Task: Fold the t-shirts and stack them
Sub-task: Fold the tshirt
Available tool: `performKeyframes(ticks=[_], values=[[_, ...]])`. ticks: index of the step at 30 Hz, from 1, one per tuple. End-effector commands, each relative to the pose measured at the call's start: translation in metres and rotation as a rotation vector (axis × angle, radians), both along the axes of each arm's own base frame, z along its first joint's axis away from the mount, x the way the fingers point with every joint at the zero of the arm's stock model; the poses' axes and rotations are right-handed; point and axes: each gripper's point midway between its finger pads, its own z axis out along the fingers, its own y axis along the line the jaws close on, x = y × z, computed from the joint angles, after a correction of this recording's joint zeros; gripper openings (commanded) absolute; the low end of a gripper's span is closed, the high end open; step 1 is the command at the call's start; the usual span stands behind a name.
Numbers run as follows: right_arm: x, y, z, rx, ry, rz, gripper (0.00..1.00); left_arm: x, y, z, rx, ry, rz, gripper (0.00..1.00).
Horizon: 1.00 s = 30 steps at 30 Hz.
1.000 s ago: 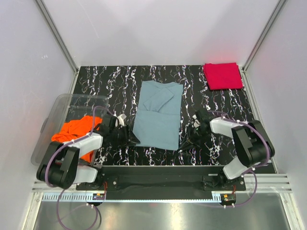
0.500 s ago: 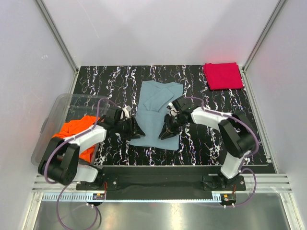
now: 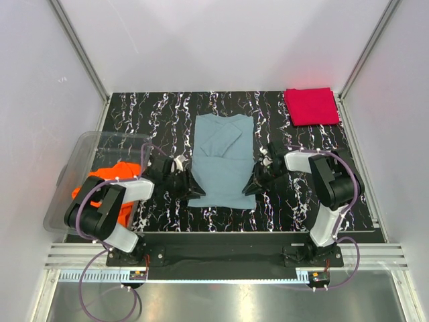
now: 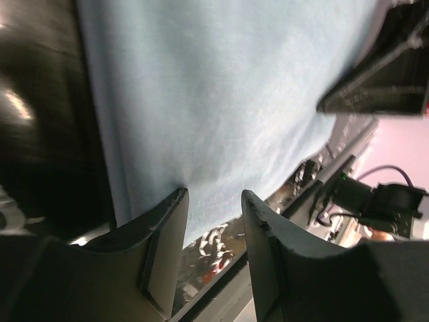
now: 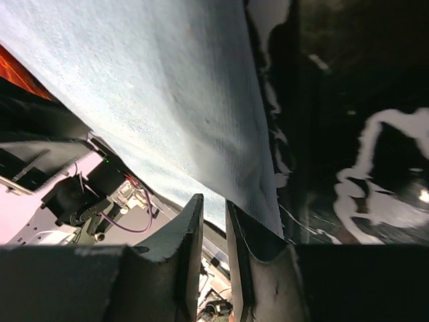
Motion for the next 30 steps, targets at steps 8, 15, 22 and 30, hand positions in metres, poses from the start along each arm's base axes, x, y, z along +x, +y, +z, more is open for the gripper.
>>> performKeyframes(ticks=[8, 15, 22, 30], values=[[0.026, -0.041, 0.031, -0.181, -0.163, 0.039, 0.32, -0.018, 0.002, 0.019, 0.090, -0.037, -0.017, 0.49], [0.066, -0.018, 0.055, -0.084, -0.203, 0.032, 0.36, 0.055, -0.001, 0.067, 0.029, -0.149, 0.012, 0.50], [0.122, -0.010, 0.041, -0.053, -0.189, -0.005, 0.30, 0.109, 0.000, 0.037, 0.034, -0.108, 0.005, 0.45], [0.153, -0.052, 0.006, -0.076, -0.141, -0.087, 0.30, 0.138, 0.018, 0.014, 0.057, -0.083, 0.018, 0.44]])
